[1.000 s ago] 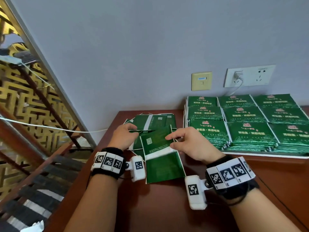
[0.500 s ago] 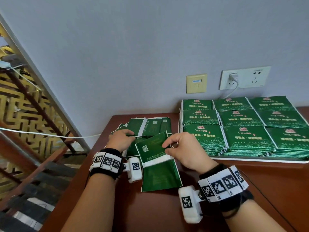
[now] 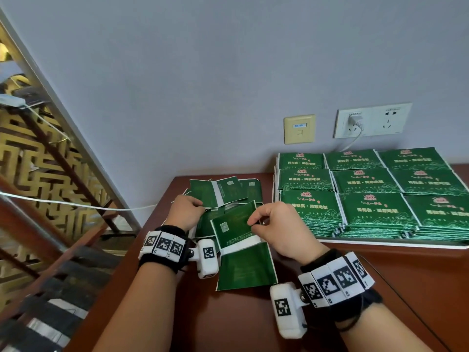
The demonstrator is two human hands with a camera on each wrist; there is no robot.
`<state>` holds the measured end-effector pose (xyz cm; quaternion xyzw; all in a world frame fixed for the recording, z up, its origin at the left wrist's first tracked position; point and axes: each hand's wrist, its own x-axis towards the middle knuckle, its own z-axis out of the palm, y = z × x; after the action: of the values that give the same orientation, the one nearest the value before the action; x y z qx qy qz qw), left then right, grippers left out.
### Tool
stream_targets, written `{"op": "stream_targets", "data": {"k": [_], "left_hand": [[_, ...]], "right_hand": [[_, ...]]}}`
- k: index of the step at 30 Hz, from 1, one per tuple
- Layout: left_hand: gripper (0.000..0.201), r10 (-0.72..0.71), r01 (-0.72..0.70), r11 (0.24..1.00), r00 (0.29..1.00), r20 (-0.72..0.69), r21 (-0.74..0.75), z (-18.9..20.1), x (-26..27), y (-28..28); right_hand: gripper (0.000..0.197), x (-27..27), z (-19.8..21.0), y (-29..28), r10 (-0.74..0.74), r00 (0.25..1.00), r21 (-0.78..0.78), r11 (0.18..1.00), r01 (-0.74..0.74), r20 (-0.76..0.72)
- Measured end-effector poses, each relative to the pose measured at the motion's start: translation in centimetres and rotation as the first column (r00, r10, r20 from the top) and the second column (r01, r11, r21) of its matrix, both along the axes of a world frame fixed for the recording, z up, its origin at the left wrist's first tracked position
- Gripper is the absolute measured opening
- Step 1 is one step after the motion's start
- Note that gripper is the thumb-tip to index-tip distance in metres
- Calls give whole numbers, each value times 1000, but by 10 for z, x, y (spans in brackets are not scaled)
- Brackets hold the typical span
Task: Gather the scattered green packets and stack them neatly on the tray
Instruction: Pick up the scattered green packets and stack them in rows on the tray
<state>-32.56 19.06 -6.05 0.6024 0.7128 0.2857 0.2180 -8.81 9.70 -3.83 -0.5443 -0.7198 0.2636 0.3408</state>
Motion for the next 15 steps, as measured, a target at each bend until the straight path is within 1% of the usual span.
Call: {"op": "stream_targets", "data": {"k": [3, 7, 9, 11, 13, 15], "left_hand": [[19, 76, -78, 996, 997, 33, 47, 4, -6, -13], [3, 184, -198, 971, 977, 109, 137, 13, -16, -40], [13, 202, -221, 963, 970, 135, 151, 15, -22, -52], [22, 199, -219, 967, 968, 156, 128, 16, -29, -65], [24, 178, -199, 975, 965, 191, 101, 15, -36, -76], [24, 132, -149, 986, 971, 199, 75, 15, -41, -89]], "right_hand": [[17, 0, 2, -2, -2, 1000, -5, 1000, 2, 14], [18, 3, 7, -8, 12, 999, 7, 1000, -13, 35], [19, 10, 8, -12, 10, 999, 11, 1000, -10, 35], [22, 18, 10, -18, 2, 1000, 18, 1000, -3, 26], [30, 27, 9, -24, -10, 1000, 19, 1000, 10, 1], [43, 35, 8, -33, -31, 999, -1, 1000, 31, -26]]}}
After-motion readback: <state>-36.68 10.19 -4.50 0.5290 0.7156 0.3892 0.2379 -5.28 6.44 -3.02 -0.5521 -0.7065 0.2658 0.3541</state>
